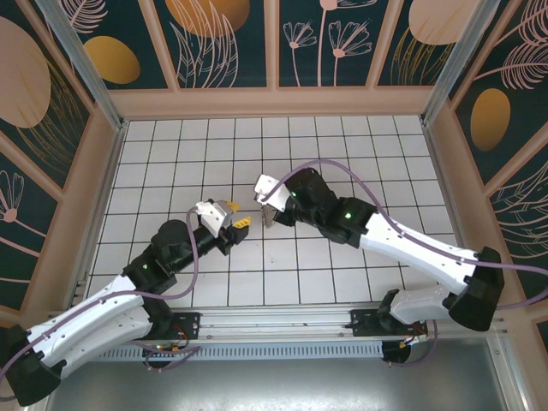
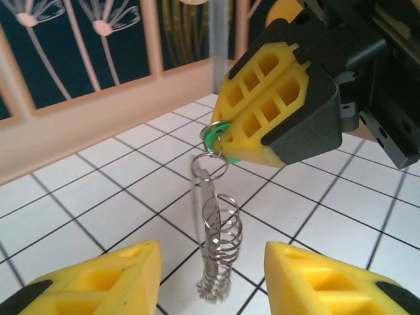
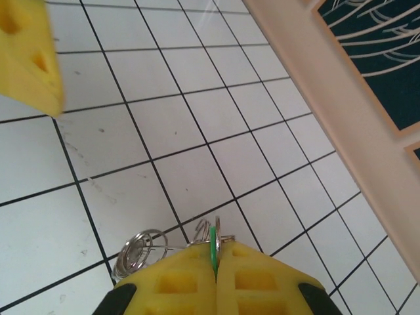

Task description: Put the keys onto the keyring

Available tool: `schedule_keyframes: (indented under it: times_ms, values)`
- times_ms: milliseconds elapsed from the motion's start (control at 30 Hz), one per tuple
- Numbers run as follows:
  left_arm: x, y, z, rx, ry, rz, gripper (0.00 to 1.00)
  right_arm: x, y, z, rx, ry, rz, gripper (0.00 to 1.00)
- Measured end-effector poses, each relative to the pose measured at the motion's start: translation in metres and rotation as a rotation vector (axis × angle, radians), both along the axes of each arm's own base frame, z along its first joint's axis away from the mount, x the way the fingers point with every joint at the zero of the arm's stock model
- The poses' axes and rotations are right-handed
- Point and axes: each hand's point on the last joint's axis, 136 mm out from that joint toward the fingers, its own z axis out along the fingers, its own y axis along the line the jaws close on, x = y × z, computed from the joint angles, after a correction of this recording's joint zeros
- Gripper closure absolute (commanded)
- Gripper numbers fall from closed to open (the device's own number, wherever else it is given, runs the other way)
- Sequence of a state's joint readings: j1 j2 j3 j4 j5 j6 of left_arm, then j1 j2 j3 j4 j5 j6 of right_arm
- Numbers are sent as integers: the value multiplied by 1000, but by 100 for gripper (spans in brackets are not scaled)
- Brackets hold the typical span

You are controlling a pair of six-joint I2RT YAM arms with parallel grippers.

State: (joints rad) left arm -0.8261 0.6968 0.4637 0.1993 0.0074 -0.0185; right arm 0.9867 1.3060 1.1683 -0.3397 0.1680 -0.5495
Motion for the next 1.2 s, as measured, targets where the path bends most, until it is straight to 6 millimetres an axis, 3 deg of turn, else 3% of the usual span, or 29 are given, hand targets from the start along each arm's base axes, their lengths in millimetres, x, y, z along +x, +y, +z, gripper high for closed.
schedule_keyframes:
  times_ms: [167, 400, 567, 767, 867, 1000, 1200]
  values:
    - [6, 15, -4, -71, 3, 90, 54, 35, 7, -13, -52, 48, -52, 100]
    - [16, 38, -26, -129, 42, 230, 55, 93, 32, -38, -124, 114, -97, 100]
    - [17, 64, -32, -196, 38, 344, 50, 123, 54, -53, -147, 149, -96, 100]
    - [16, 72, -31, -231, 32, 367, 45, 154, 75, -65, -135, 180, -117, 100]
    - [16, 72, -31, -231, 31, 368, 45, 158, 81, -74, -130, 206, -121, 100]
    - [16, 73, -33, -218, 34, 376, 45, 149, 77, -95, -141, 270, -132, 100]
    - [18, 76, -25, -191, 22, 393, 44, 106, 40, -161, -221, 449, -164, 100]
